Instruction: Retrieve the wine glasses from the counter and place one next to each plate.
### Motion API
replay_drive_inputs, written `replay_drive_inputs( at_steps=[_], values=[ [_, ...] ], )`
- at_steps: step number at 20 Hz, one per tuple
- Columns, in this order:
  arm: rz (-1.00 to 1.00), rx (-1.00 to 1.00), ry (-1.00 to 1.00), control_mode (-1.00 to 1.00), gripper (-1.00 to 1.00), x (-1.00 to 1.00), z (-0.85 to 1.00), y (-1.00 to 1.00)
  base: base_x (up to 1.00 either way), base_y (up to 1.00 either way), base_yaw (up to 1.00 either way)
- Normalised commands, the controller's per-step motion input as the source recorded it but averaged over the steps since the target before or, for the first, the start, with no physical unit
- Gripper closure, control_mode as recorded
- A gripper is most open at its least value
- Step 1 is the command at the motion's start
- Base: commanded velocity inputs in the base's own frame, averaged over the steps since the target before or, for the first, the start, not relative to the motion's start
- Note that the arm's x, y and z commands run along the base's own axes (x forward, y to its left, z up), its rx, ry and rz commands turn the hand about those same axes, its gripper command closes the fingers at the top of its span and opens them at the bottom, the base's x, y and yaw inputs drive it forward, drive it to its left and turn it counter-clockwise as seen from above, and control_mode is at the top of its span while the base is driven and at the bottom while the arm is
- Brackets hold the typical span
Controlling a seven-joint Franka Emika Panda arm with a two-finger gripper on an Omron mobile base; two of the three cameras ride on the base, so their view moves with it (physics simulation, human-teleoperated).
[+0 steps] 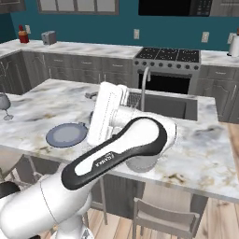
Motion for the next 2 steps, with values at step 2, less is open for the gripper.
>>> replay_drive_inputs(
  at_steps=[2],
  values=[
    [-0.02,0.0,-0.33,-1.0,-1.0,-1.0,0.82,0.6,0.0,0.0,0.0]
  ],
)
